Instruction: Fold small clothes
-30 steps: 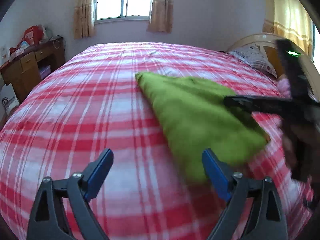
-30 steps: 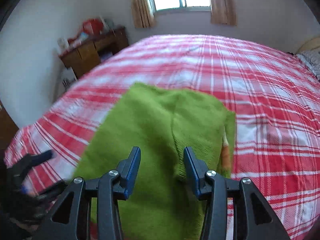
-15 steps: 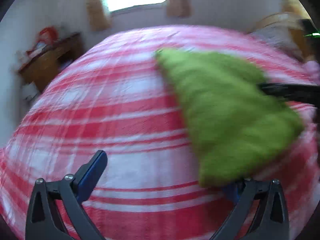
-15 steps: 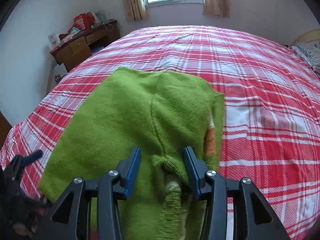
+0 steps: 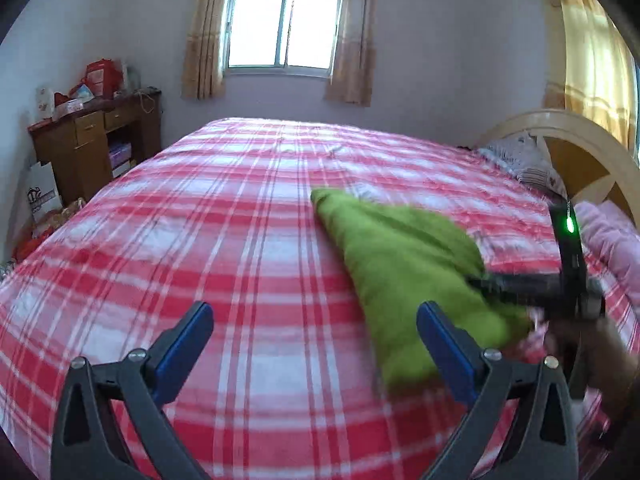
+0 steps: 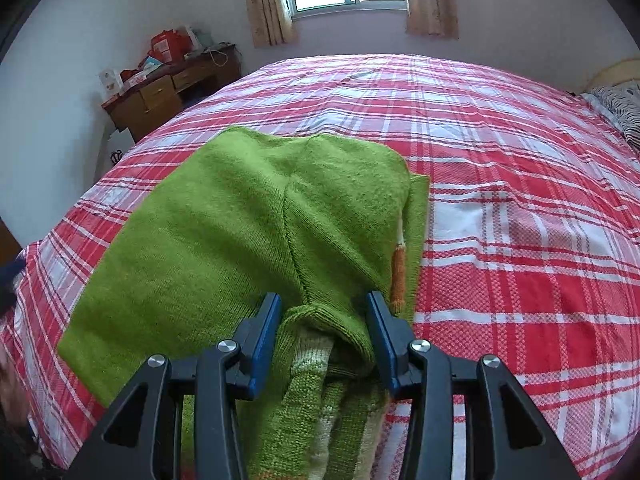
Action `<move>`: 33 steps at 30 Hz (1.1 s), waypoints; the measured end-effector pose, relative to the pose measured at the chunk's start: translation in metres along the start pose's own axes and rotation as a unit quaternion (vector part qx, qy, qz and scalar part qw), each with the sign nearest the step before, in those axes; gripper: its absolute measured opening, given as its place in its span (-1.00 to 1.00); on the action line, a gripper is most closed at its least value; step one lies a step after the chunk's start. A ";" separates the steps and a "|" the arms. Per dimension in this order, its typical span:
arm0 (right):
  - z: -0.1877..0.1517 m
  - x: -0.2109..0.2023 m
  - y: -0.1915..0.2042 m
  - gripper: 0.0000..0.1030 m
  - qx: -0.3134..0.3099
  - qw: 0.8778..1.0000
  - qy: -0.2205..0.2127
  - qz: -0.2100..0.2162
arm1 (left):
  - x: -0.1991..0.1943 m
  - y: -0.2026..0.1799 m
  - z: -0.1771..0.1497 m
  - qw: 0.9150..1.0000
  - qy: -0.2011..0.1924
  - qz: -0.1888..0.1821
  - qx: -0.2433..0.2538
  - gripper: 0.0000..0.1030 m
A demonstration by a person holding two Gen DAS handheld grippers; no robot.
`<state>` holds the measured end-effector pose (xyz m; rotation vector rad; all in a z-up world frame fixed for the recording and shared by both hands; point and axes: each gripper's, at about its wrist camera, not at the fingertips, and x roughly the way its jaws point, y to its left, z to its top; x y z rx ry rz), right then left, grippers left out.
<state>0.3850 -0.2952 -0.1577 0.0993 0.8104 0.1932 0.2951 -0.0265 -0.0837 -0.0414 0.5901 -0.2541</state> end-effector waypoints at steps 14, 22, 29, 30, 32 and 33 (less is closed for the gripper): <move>0.027 -0.025 -0.008 -0.14 0.043 0.998 -0.043 -0.010 | 0.094 -0.023 -0.014 0.995 0.095 -0.003 0.020 1.00; 0.046 0.017 -0.035 -0.87 0.085 0.996 0.014 0.009 | 0.081 -0.018 -0.012 0.998 0.062 -0.024 0.011 1.00; 0.034 0.025 -0.054 -0.88 0.097 0.995 0.021 0.003 | 0.102 -0.025 -0.012 0.994 0.105 -0.039 0.012 1.00; 0.036 0.025 -0.054 -0.86 0.097 0.995 0.022 0.008 | 0.108 -0.025 -0.013 0.992 0.118 -0.046 0.012 1.00; 0.039 0.023 -0.057 -0.41 0.098 0.995 0.012 0.019 | 0.111 -0.020 -0.015 0.990 0.128 -0.061 -0.005 1.00; 0.041 0.022 -0.060 -0.20 0.107 0.994 0.005 0.028 | 0.112 -0.017 -0.016 0.989 0.132 -0.071 -0.015 1.00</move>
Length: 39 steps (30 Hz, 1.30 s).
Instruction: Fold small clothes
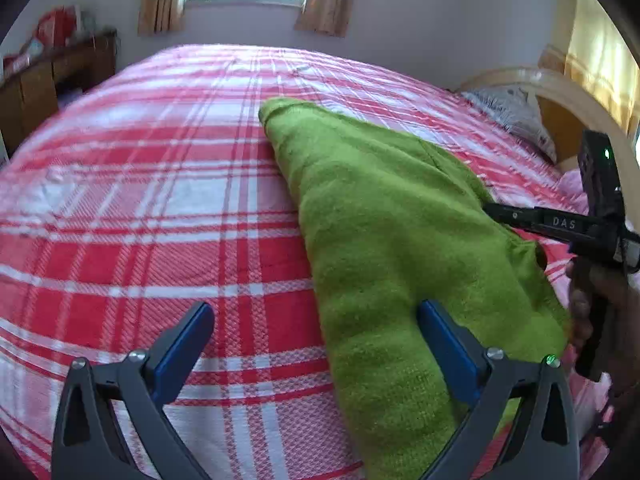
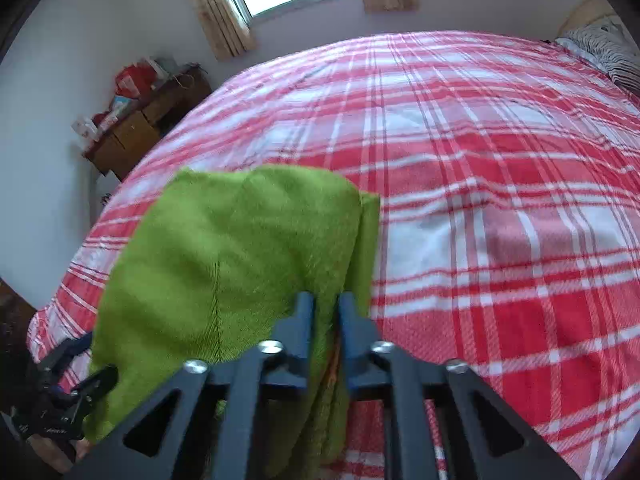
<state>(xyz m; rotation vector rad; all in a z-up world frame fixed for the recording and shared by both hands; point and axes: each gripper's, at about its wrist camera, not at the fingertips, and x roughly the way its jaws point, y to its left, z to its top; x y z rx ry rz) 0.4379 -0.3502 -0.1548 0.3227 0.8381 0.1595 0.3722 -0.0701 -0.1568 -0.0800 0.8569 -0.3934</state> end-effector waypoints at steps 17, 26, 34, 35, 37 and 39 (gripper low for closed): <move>0.024 0.043 -0.045 0.08 0.082 0.992 -0.004 0.097 | -0.005 -0.003 -0.006 1.000 -0.005 -0.011 0.001 1.00; 0.026 0.056 -0.048 -0.33 0.089 0.985 0.006 0.147 | -0.004 -0.008 -0.004 1.000 -0.005 -0.013 0.015 0.91; 0.023 0.056 -0.049 -0.40 0.086 0.984 0.003 0.153 | -0.003 -0.017 -0.002 0.999 0.000 -0.032 0.032 0.55; 0.020 0.053 -0.050 -0.50 0.081 0.985 0.000 0.153 | -0.004 -0.020 -0.002 0.999 0.000 -0.035 0.036 0.40; 0.018 0.051 -0.047 -0.54 0.070 0.987 -0.006 0.148 | -0.006 -0.027 -0.003 0.998 -0.002 -0.045 0.049 0.12; 0.018 0.050 -0.045 -0.57 0.067 0.987 -0.008 0.143 | -0.009 -0.036 -0.005 0.997 -0.009 -0.028 0.065 0.04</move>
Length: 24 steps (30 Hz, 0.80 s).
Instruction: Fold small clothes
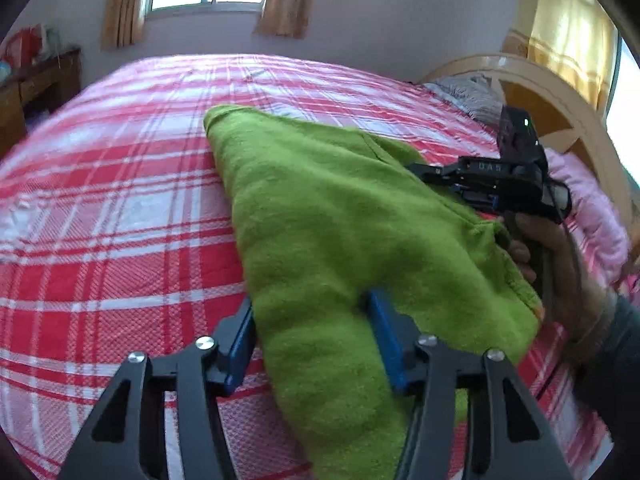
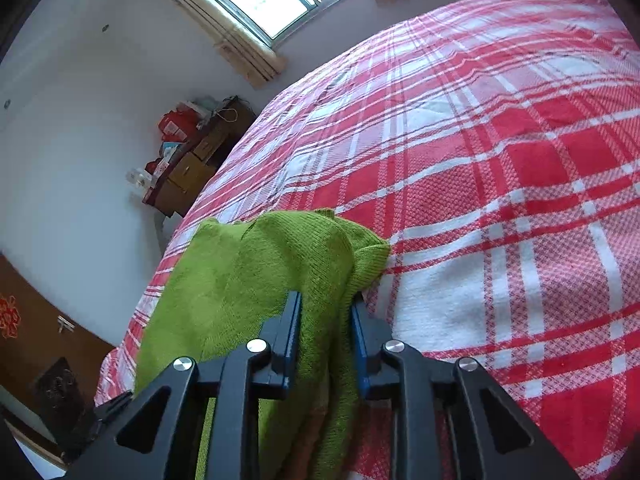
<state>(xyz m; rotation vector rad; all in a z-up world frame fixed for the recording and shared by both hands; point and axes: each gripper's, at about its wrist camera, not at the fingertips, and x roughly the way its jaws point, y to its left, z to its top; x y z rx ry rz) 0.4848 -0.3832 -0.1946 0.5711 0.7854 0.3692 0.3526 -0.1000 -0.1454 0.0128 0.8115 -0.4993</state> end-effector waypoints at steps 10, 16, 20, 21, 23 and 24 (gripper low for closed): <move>-0.008 -0.018 0.020 -0.70 -0.003 1.000 -0.019 -0.008 | -0.026 -0.002 0.009 1.000 0.003 0.017 0.014 -0.41; -0.024 -0.030 0.048 -0.70 -0.011 1.000 -0.023 0.017 | -0.052 -0.003 0.000 0.999 -0.007 0.024 0.023 -0.43; -0.037 -0.030 0.070 -0.71 -0.023 0.999 -0.013 0.029 | -0.069 0.003 -0.009 0.999 -0.010 0.025 0.022 -0.44; -0.040 -0.029 0.075 -0.71 -0.024 0.999 -0.012 0.032 | -0.073 0.004 -0.011 0.999 -0.010 0.025 0.022 -0.44; -0.045 -0.027 0.085 -0.72 -0.028 0.999 -0.009 0.039 | -0.082 0.008 -0.015 0.999 -0.013 0.028 0.022 -0.44; -0.049 -0.026 0.092 -0.72 -0.030 0.999 -0.007 0.043 | -0.087 0.012 -0.017 0.999 -0.015 0.030 0.021 -0.44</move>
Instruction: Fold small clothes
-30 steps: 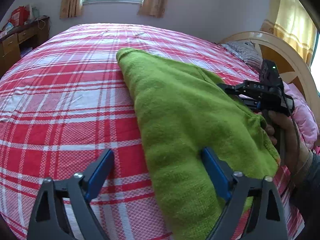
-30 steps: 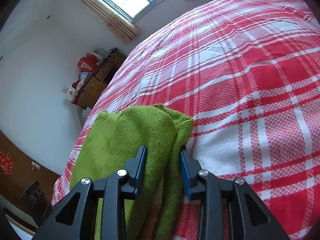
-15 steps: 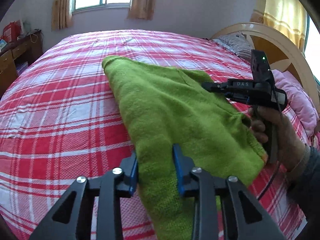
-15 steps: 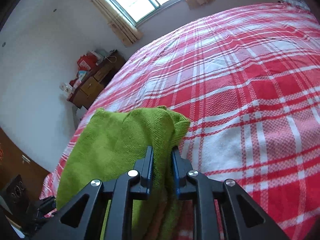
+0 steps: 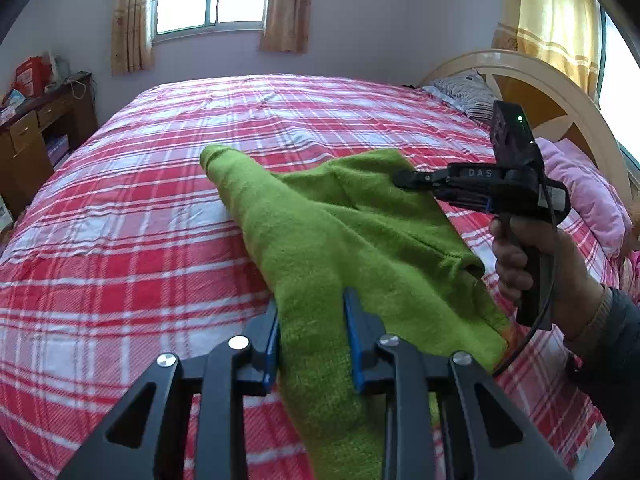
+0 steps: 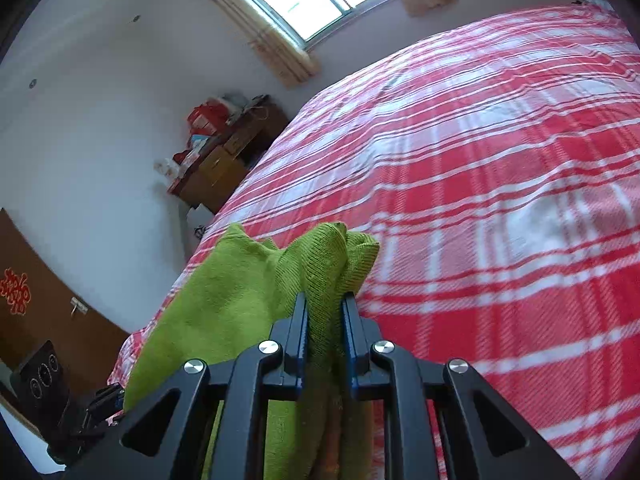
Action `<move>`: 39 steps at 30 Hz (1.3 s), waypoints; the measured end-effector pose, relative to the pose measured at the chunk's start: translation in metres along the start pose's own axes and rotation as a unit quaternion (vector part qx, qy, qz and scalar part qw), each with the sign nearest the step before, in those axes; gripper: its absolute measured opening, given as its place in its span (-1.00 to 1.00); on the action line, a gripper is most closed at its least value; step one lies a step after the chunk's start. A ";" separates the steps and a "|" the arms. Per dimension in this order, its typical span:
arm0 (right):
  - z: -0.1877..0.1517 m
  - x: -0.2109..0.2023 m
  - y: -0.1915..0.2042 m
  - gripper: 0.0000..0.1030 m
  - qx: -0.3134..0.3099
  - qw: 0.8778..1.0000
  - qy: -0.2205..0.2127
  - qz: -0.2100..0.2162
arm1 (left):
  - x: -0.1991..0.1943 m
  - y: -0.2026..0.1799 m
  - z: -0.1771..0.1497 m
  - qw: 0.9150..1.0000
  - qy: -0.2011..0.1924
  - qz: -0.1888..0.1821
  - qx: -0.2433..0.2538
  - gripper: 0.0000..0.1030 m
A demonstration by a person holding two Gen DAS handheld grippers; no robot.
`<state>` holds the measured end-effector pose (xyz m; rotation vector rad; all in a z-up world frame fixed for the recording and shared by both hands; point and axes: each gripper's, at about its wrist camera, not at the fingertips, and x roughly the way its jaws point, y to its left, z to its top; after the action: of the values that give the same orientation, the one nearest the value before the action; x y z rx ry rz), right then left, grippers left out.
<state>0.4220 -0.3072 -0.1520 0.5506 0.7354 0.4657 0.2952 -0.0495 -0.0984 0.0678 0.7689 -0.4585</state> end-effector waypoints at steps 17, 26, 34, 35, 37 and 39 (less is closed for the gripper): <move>-0.027 0.052 0.088 -0.74 -0.035 0.998 0.031 0.053 | -0.060 0.052 -0.035 0.998 -0.020 0.045 -0.032 -0.45; -0.036 0.081 0.128 -0.74 -0.046 0.995 0.046 0.079 | -0.088 0.082 -0.051 0.996 -0.037 0.065 -0.054 -0.45; -0.043 0.105 0.159 -0.74 -0.056 0.992 0.060 0.097 | -0.106 0.107 -0.063 0.993 -0.045 0.083 -0.072 -0.45; -0.044 0.109 0.163 -0.74 -0.057 0.991 0.062 0.099 | -0.108 0.109 -0.064 0.993 -0.046 0.085 -0.073 -0.45; -0.045 0.117 0.172 -0.74 -0.060 0.991 0.067 0.104 | -0.113 0.116 -0.067 0.992 -0.049 0.089 -0.078 -0.45; -0.047 0.124 0.179 -0.74 -0.064 0.990 0.070 0.107 | -0.117 0.122 -0.069 0.991 -0.052 0.094 -0.082 -0.45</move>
<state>0.4321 -0.0853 -0.1319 0.4819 0.7777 0.7523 0.2284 0.1192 -0.0806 -0.0369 0.6882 -0.2173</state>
